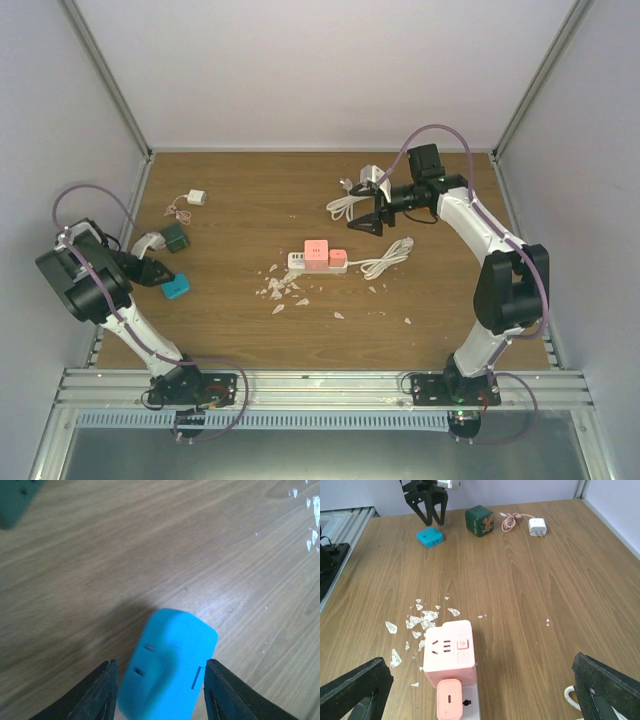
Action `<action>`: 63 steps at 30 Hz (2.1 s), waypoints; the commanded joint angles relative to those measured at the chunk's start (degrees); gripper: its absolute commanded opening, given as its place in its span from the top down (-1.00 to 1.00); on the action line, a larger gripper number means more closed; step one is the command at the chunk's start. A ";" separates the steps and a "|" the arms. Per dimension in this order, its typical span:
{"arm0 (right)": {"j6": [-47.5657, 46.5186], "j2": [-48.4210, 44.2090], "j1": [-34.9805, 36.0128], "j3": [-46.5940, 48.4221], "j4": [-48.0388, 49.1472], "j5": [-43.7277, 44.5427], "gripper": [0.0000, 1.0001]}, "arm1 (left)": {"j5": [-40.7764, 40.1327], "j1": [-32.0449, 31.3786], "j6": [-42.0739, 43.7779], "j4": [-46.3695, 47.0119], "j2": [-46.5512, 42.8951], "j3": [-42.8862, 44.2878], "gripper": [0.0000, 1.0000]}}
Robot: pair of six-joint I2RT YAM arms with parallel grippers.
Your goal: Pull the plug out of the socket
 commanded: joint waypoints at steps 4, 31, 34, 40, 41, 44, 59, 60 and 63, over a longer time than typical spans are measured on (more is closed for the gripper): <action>-3.82 -0.77 -0.34 -2.91 -0.43 1.53 -0.98 | 0.21 0.34 1.10 -0.36 -3.41 3.63 -0.26; -19.37 7.14 1.73 -13.85 5.71 6.60 -0.55 | 13.39 -42.42 -13.64 22.05 -16.46 6.43 -0.98; -19.58 8.27 2.81 -13.31 5.32 6.67 -0.44 | 12.15 -49.29 -15.66 26.36 -14.07 6.06 -0.98; -20.88 8.64 4.53 -12.73 4.50 6.77 -0.33 | 9.63 -57.52 -15.97 30.70 -9.77 5.96 -0.98; -20.86 9.01 4.82 -12.50 4.29 7.21 -0.33 | 9.11 -58.28 -16.25 31.96 -9.39 5.80 -0.98; -20.65 10.60 5.36 -10.69 2.98 7.99 -0.30 | 8.28 -59.80 -15.19 34.12 -7.86 5.76 -0.98; -17.09 13.11 7.91 -8.79 3.56 9.86 -0.04 | 9.98 -63.60 -11.80 32.71 -1.31 6.12 -0.98; -16.78 13.19 8.04 -8.72 3.70 10.12 -0.02 | 10.08 -63.76 -11.84 33.13 -1.09 5.95 -0.98; -15.52 13.83 8.10 -8.16 4.19 10.84 0.07 | 10.15 -64.31 -12.15 33.35 0.35 6.57 -0.98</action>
